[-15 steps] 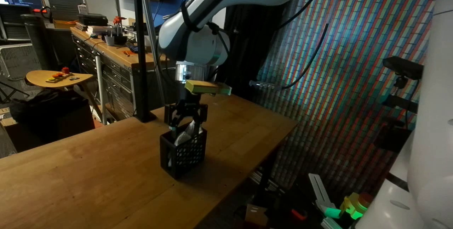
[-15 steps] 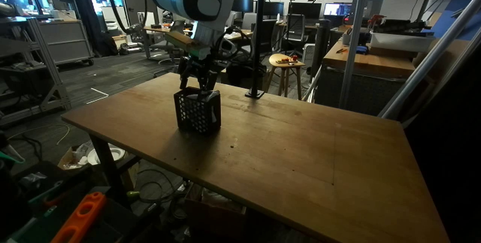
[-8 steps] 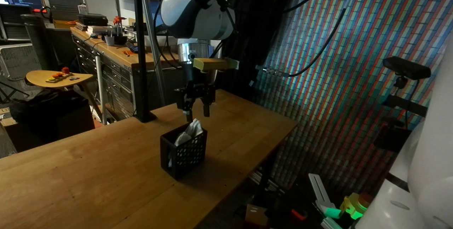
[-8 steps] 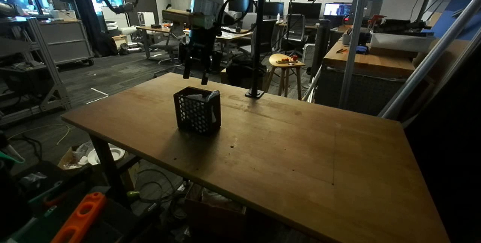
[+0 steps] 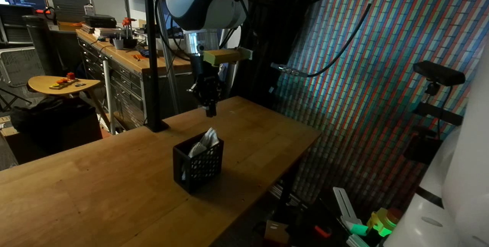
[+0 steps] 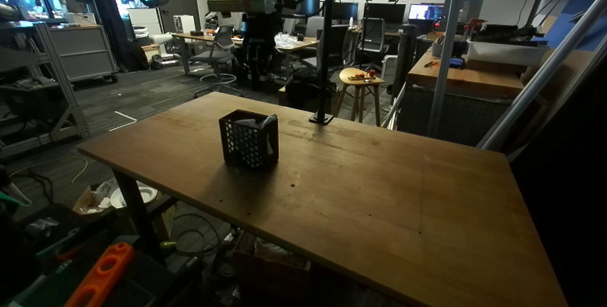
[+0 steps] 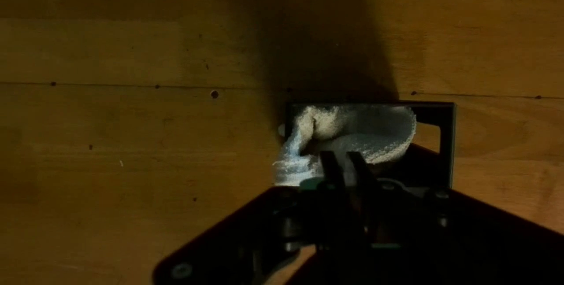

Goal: Pick up the cloth and put it in the box

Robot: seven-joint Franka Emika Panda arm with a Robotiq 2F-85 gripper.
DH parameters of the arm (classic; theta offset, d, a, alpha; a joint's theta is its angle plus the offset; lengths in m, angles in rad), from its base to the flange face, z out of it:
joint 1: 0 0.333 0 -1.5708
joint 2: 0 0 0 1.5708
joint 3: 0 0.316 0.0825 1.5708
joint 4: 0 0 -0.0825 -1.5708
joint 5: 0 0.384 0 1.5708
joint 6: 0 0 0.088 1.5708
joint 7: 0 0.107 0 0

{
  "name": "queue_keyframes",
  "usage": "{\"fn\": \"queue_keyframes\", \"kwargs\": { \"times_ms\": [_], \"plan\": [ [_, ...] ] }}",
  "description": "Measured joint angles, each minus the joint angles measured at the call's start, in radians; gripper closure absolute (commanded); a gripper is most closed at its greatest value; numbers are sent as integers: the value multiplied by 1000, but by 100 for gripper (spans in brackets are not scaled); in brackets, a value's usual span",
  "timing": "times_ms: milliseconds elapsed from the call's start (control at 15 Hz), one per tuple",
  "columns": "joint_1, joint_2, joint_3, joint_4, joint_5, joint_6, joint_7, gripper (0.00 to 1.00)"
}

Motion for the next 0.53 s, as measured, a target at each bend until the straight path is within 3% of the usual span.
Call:
{"fn": "queue_keyframes", "kwargs": {
  "times_ms": [267, 533],
  "plan": [
    [12, 3, 0, 10, -1, 2, 18, 95],
    [26, 11, 2, 4, 5, 20, 59, 95]
  ]
}}
